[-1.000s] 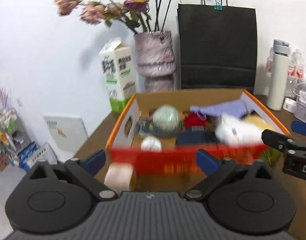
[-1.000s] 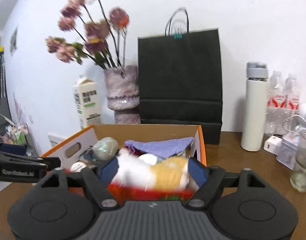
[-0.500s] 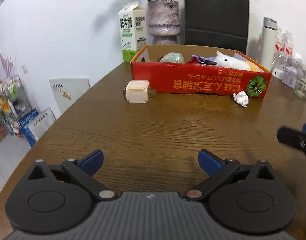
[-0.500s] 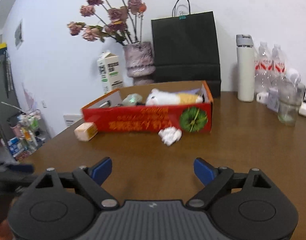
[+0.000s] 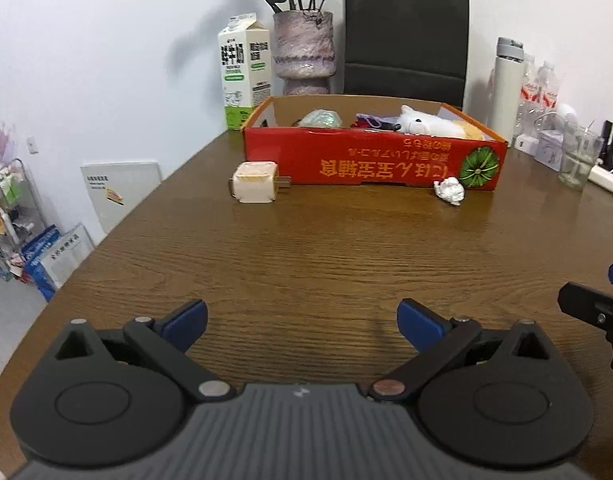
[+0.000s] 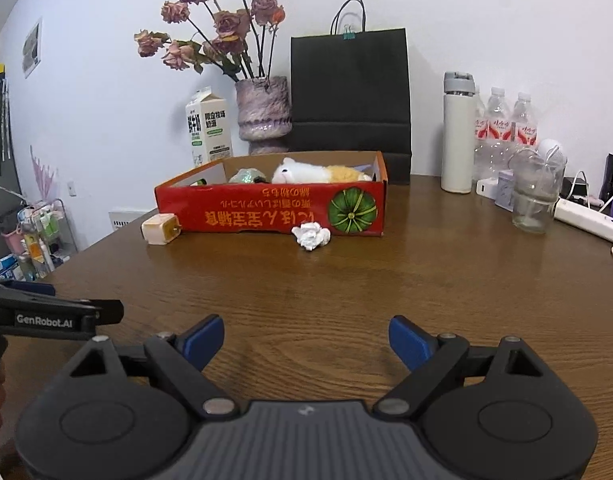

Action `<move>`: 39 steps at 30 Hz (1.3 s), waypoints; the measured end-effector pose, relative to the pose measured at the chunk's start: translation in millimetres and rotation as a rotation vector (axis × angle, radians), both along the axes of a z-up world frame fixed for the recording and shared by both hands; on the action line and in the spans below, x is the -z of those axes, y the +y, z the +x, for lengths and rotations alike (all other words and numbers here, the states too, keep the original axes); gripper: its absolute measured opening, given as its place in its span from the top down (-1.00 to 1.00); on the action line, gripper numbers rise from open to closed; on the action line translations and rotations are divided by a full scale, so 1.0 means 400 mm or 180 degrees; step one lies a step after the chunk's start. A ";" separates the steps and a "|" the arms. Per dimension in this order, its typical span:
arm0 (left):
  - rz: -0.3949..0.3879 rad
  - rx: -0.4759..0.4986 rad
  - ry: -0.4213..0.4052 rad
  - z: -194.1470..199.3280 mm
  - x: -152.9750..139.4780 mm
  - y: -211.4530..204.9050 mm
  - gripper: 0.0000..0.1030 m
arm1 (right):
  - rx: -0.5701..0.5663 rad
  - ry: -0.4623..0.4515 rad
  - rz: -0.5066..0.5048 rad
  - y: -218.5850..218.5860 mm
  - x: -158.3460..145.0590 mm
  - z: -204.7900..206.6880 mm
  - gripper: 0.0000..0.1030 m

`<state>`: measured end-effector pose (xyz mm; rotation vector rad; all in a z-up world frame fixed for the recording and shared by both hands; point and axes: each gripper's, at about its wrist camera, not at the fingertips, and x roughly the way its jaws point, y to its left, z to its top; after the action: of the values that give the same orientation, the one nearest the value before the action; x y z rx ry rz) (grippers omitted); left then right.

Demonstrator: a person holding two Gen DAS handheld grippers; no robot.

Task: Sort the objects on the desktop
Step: 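Grasp the white plug adapter with the left tool while the right tool grasps the crumpled tissue, then carry the plug adapter and tissue into the cardboard box and open both tools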

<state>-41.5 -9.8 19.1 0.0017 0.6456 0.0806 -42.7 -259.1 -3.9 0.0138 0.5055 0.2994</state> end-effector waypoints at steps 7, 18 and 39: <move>0.0083 0.0089 -0.0026 0.070 0.000 0.050 -1.00 | -0.0038 0.0100 -0.0044 0.024 0.001 0.022 -0.78; -0.0141 0.0385 -0.0076 0.417 -0.036 0.192 -1.00 | -0.0240 0.0142 -0.0124 0.117 -0.036 0.283 -0.65; -0.0024 0.0192 -0.0061 0.442 0.045 0.219 -0.14 | 0.0281 0.0449 0.0012 0.137 0.053 0.511 0.59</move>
<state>135.3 77.7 1.2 0.0131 0.6264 0.0200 161.8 -204.4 -25.1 0.0610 0.6426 0.2139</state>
